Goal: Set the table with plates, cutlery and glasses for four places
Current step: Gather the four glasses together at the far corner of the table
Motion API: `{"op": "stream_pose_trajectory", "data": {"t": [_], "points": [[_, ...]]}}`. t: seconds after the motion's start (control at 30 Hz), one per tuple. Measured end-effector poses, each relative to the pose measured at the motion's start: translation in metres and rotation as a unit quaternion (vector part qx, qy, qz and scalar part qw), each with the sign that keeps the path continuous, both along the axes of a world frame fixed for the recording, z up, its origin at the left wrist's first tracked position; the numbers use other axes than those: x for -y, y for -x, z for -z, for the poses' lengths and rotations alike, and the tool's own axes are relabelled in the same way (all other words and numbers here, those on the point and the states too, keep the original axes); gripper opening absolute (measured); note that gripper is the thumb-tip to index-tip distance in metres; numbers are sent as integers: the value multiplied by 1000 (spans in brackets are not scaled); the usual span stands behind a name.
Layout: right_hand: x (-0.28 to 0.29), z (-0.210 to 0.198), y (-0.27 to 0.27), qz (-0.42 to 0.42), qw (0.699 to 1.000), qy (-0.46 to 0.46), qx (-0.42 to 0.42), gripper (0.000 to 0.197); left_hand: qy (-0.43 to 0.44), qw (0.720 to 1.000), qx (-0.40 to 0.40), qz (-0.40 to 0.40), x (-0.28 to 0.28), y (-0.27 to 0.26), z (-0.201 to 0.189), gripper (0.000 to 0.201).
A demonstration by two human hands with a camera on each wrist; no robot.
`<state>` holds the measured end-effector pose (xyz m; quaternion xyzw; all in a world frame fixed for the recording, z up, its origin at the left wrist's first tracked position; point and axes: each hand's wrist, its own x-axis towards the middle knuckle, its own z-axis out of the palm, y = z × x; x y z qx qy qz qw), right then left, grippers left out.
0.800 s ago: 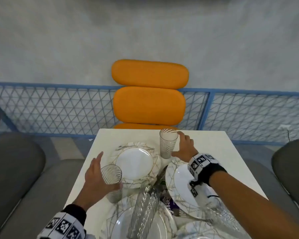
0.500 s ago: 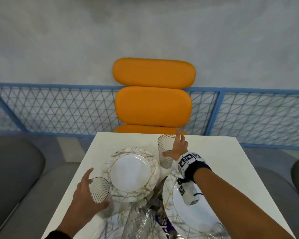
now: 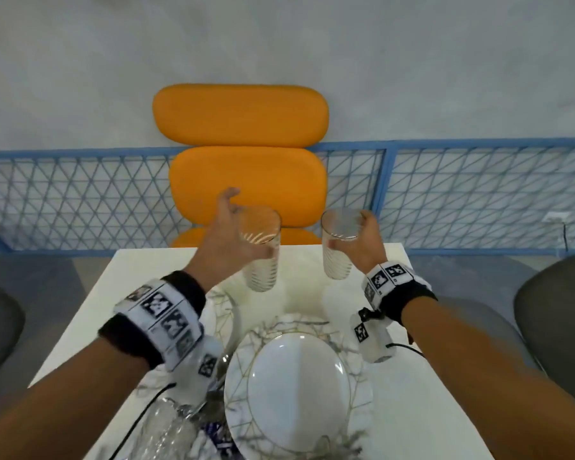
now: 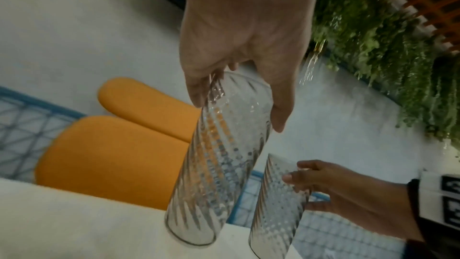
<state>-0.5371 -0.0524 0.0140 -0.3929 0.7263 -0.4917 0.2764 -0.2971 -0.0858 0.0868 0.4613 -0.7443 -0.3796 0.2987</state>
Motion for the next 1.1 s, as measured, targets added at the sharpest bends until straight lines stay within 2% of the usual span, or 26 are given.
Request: {"op": "stream_pose_trajectory", "data": {"t": [0.07, 0.2, 0.37, 0.57, 0.83, 1.1], "points": [[-10, -3, 34, 16, 1000, 9, -8, 82, -23, 999, 0, 35, 10, 54, 15, 106], [-15, 11, 96, 46, 999, 2, -7, 95, -24, 997, 35, 59, 26, 137, 42, 106], [-8, 33, 145, 60, 998, 0, -13, 100, -11, 994, 91, 55, 38, 200, 71, 108], [3, 58, 154, 26, 1000, -13, -9, 100, -12, 989, 134, 65, 50, 219, 103, 106], [22, 62, 153, -9, 1000, -15, -1, 106, -32, 994, 92, 57, 62, 219, 105, 107], [18, 59, 159, 0, 999, -34, -19, 105, -40, 996, 59, 56, 58, 220, 110, 108]]}}
